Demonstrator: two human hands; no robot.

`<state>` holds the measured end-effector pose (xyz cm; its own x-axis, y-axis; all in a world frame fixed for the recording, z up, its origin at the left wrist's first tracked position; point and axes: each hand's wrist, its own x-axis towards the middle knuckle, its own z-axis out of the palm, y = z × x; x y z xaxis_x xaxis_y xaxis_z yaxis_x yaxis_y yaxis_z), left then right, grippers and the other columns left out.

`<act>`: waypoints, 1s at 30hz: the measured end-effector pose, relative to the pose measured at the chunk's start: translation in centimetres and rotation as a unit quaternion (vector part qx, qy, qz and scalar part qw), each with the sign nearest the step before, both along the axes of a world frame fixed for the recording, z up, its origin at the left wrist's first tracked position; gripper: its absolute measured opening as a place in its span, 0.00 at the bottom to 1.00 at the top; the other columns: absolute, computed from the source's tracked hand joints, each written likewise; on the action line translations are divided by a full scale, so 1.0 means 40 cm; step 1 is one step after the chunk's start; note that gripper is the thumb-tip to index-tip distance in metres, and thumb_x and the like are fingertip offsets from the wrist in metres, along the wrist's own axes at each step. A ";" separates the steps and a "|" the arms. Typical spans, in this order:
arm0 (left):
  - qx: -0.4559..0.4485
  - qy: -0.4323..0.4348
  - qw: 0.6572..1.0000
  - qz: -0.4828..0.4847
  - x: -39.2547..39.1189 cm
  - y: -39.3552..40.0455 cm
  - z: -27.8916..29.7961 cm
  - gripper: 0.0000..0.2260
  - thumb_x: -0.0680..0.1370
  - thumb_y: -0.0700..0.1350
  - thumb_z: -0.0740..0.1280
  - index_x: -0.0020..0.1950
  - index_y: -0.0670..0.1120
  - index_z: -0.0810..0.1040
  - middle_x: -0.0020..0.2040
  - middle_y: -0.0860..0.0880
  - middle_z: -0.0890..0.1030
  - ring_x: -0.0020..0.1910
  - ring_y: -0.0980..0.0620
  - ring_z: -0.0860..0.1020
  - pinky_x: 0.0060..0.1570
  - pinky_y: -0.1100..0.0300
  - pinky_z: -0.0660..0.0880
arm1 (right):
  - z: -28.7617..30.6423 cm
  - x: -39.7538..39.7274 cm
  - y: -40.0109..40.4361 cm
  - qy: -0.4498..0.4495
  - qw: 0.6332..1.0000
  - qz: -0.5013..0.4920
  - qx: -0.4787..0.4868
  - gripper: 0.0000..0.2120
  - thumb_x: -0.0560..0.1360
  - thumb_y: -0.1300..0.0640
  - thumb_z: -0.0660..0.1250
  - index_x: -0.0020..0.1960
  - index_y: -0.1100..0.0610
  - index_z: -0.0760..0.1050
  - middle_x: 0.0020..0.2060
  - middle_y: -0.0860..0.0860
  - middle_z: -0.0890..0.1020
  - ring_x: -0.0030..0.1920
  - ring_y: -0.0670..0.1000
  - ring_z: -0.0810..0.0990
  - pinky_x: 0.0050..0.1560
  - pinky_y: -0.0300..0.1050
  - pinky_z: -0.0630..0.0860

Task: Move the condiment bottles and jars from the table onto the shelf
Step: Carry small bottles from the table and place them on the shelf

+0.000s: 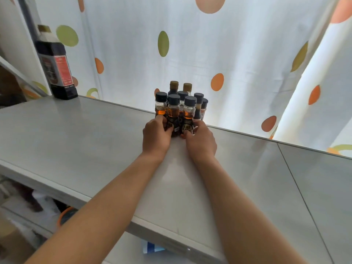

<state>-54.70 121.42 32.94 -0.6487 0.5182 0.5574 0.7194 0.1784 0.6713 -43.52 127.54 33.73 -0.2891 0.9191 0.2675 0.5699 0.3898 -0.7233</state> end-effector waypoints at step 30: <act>-0.376 0.164 0.905 -0.117 0.199 -0.243 0.004 0.18 0.82 0.42 0.53 0.71 0.43 0.69 0.70 0.43 0.70 0.69 0.46 0.68 0.70 0.51 0.64 | -0.002 0.226 -0.245 -0.302 0.932 0.190 0.061 0.23 0.84 0.52 0.48 0.77 0.58 0.62 0.77 0.56 0.62 0.77 0.56 0.59 0.77 0.51 0.52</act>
<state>-46.73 111.71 33.09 -0.3365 0.9323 0.1328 0.9347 0.3136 0.1672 -34.50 117.74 33.64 -0.7199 0.6925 0.0470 0.6621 0.7054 -0.2530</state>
